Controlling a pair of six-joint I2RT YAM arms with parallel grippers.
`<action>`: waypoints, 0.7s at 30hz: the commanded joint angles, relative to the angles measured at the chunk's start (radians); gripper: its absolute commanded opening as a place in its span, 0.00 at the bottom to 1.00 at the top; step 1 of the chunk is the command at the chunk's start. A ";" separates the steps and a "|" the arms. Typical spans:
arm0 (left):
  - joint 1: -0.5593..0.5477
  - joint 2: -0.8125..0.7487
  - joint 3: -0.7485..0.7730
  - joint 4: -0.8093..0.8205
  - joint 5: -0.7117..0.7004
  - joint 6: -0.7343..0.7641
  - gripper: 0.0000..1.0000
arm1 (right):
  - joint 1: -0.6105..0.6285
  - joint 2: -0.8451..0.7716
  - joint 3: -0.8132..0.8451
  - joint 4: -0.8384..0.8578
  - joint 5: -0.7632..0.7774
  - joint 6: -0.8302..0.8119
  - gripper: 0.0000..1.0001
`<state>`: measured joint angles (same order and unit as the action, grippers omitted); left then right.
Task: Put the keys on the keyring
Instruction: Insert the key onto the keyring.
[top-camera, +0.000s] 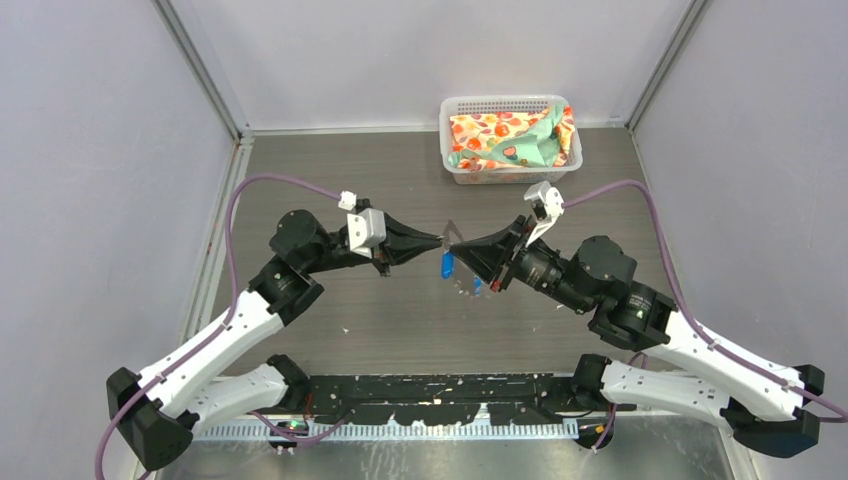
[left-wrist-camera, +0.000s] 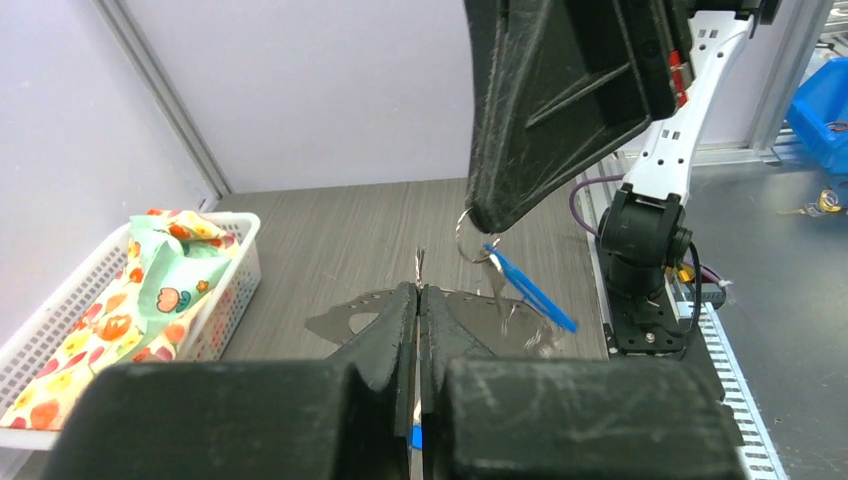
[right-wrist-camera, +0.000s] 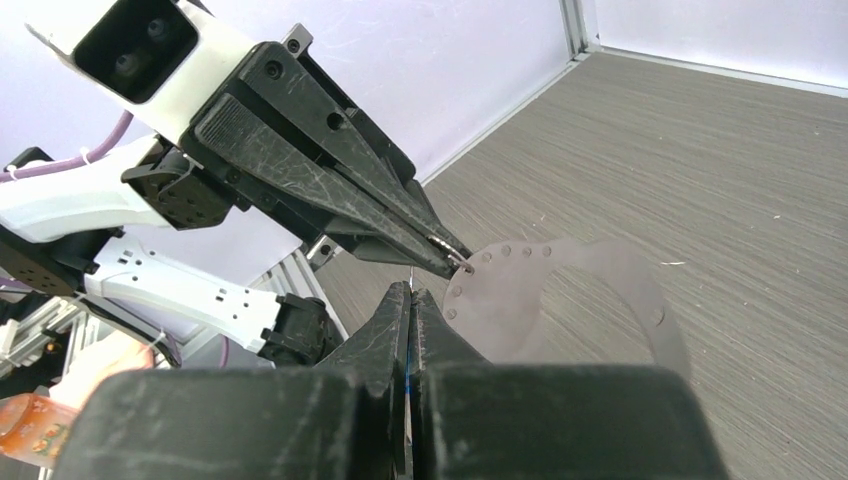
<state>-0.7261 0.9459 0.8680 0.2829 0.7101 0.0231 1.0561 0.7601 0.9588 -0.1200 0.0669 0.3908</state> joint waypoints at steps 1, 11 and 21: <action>-0.002 -0.037 -0.011 0.110 0.037 0.001 0.00 | -0.005 0.018 0.047 0.041 -0.005 -0.001 0.01; -0.003 -0.052 -0.027 0.136 0.061 0.027 0.00 | -0.015 0.010 0.027 0.054 0.049 0.014 0.01; -0.003 -0.057 -0.037 0.139 0.084 0.052 0.00 | -0.020 0.012 0.020 0.057 0.053 0.027 0.01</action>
<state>-0.7261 0.9157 0.8330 0.3485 0.7609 0.0486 1.0431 0.7830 0.9668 -0.1200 0.0959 0.4065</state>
